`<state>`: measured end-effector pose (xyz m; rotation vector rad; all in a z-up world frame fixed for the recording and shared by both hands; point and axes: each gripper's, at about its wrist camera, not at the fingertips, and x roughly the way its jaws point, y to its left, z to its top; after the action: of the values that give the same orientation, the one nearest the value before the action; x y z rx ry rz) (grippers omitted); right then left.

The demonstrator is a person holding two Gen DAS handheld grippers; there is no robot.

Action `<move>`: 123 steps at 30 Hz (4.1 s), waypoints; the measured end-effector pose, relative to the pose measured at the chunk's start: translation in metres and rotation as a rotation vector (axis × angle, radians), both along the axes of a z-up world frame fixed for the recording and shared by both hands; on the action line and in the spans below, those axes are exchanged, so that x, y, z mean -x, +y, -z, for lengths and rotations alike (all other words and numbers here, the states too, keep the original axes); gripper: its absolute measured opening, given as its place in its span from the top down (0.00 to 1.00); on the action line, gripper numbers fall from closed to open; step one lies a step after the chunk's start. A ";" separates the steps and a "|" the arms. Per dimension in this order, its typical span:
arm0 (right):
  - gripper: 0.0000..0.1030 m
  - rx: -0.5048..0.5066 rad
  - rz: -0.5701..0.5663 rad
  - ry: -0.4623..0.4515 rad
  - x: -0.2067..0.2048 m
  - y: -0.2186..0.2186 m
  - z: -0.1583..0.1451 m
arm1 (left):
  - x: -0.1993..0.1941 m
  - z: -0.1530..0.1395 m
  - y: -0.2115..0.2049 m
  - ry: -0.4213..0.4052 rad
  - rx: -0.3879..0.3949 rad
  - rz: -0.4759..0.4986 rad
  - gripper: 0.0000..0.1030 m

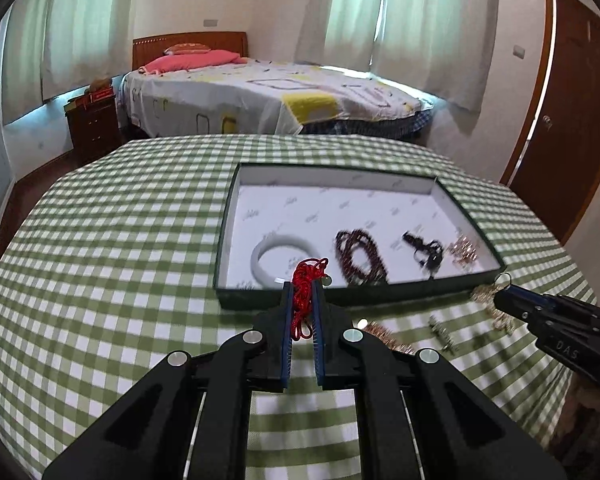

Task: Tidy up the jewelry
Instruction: 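Carry the tassel knot into the tray with the left tool while the right tool carries the ring there, then open the left tool to drop the tassel while the right tool releases the ring in the tray, then withdraw both tools and close the right tool on the silver rhinestone brooch, then grasp the small red knot charm with the left tool while the right tool holds the brooch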

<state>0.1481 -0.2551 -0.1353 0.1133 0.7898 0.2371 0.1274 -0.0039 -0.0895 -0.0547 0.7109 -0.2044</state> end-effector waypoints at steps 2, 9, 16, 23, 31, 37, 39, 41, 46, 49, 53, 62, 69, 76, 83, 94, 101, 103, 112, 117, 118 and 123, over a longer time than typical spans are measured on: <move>0.79 0.000 0.002 -0.010 -0.004 -0.001 -0.004 | -0.004 -0.004 -0.002 -0.006 0.008 0.007 0.91; 0.79 0.004 0.018 -0.043 -0.030 -0.008 -0.017 | -0.030 -0.017 -0.008 -0.042 0.016 0.017 0.91; 0.79 0.034 0.029 -0.064 -0.067 -0.011 -0.022 | -0.067 -0.017 -0.016 -0.056 0.006 0.009 0.91; 0.79 0.067 0.032 -0.049 -0.109 -0.015 -0.012 | -0.109 -0.006 -0.017 -0.026 0.007 -0.008 0.91; 0.79 0.094 0.025 0.030 -0.149 -0.020 0.019 | -0.152 0.025 -0.016 0.073 -0.016 -0.017 0.91; 0.79 0.111 0.024 0.086 -0.167 -0.024 0.037 | -0.174 0.047 -0.012 0.160 -0.013 -0.041 0.91; 0.79 0.120 0.020 0.094 -0.170 -0.023 0.040 | -0.177 0.050 -0.012 0.171 -0.021 -0.040 0.91; 0.79 0.127 0.023 0.100 -0.172 -0.023 0.042 | -0.179 0.051 -0.012 0.174 -0.026 -0.039 0.91; 0.79 0.143 0.023 0.099 -0.172 -0.022 0.043 | -0.180 0.054 -0.016 0.190 -0.032 -0.025 0.90; 0.78 0.142 0.021 0.100 -0.171 -0.023 0.043 | -0.180 0.057 -0.018 0.197 -0.045 -0.024 0.89; 0.73 0.130 0.016 0.098 -0.170 -0.023 0.042 | -0.179 0.057 -0.020 0.199 -0.057 -0.022 0.89; 0.69 0.102 0.035 0.070 -0.157 -0.022 0.031 | -0.167 0.046 -0.017 0.145 -0.044 -0.032 0.52; 0.69 0.089 0.049 0.035 -0.141 -0.021 0.018 | -0.149 0.031 -0.016 0.089 -0.046 -0.045 0.49; 0.69 0.081 0.047 0.002 -0.115 -0.013 0.006 | -0.124 0.020 -0.012 0.021 -0.047 -0.069 0.49; 0.69 0.071 0.023 -0.007 -0.083 0.001 0.004 | -0.095 0.021 -0.007 0.013 -0.040 -0.076 0.49; 0.69 0.060 -0.042 0.042 -0.035 0.028 0.025 | -0.052 0.040 0.001 0.051 -0.040 -0.094 0.49; 0.69 0.057 -0.098 0.087 -0.021 0.047 0.043 | -0.033 0.045 0.006 0.057 -0.060 -0.105 0.49; 0.69 0.060 -0.110 0.097 -0.021 0.051 0.047 | -0.028 0.046 0.005 0.059 -0.065 -0.101 0.49; 0.71 0.111 -0.126 0.091 -0.019 0.059 0.051 | -0.022 0.054 0.001 0.079 -0.072 -0.089 0.49; 0.88 0.131 -0.122 0.080 -0.016 0.058 0.052 | -0.020 0.058 -0.005 0.092 -0.076 -0.071 0.49; 0.88 0.124 -0.122 0.082 -0.016 0.057 0.052 | -0.020 0.059 -0.006 0.094 -0.075 -0.068 0.49; 0.88 0.113 -0.120 0.084 -0.014 0.052 0.051 | -0.020 0.059 -0.011 0.097 -0.074 -0.049 0.49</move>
<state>0.1624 -0.2036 -0.1864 -0.0308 0.8932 0.3019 0.1475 -0.0151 -0.1481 -0.0118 0.8120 -0.1288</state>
